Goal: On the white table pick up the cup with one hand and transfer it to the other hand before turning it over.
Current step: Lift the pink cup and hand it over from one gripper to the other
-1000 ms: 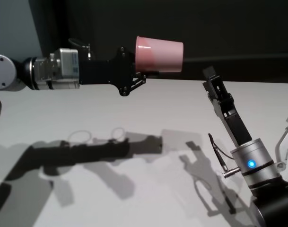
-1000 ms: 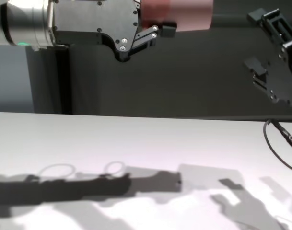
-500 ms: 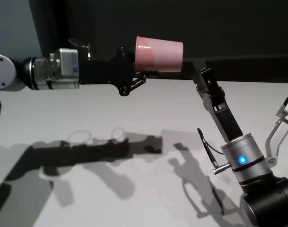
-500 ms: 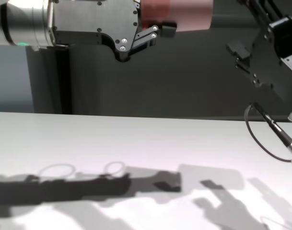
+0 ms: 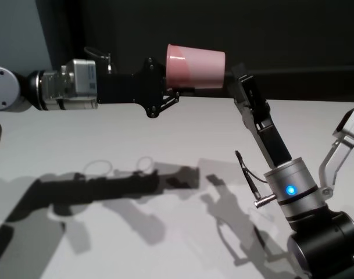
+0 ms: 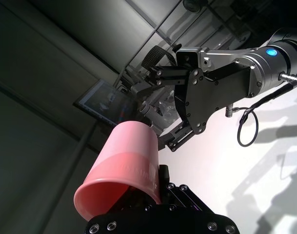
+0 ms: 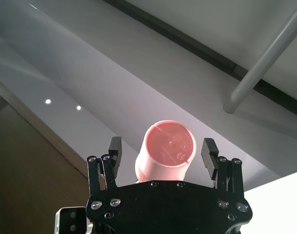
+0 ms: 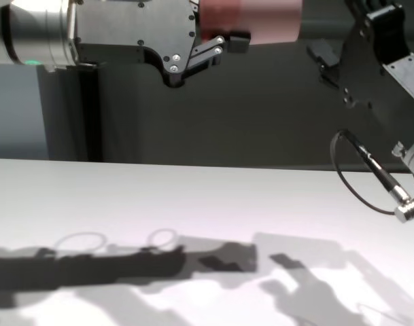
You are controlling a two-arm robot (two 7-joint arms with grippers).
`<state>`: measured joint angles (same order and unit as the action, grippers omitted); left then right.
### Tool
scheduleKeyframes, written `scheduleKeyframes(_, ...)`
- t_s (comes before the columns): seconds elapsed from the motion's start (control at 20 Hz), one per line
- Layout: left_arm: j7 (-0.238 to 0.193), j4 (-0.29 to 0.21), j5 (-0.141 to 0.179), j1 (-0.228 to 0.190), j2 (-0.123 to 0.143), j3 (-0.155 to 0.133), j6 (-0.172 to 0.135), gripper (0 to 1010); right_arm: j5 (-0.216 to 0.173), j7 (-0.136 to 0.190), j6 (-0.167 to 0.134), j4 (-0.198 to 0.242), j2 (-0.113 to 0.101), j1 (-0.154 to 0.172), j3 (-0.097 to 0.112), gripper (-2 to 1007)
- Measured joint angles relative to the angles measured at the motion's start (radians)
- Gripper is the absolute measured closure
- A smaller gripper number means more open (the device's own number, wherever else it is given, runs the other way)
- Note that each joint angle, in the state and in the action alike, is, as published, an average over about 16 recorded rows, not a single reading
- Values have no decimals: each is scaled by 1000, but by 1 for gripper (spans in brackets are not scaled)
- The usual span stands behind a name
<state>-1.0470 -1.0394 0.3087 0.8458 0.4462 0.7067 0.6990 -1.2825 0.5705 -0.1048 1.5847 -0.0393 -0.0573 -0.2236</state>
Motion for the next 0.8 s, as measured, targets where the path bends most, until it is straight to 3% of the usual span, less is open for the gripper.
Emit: scheduleKeyframes(0.8,0,0,0,0,0,0,0,963,-31,-12,34,-19,-1,-42,-36,3)
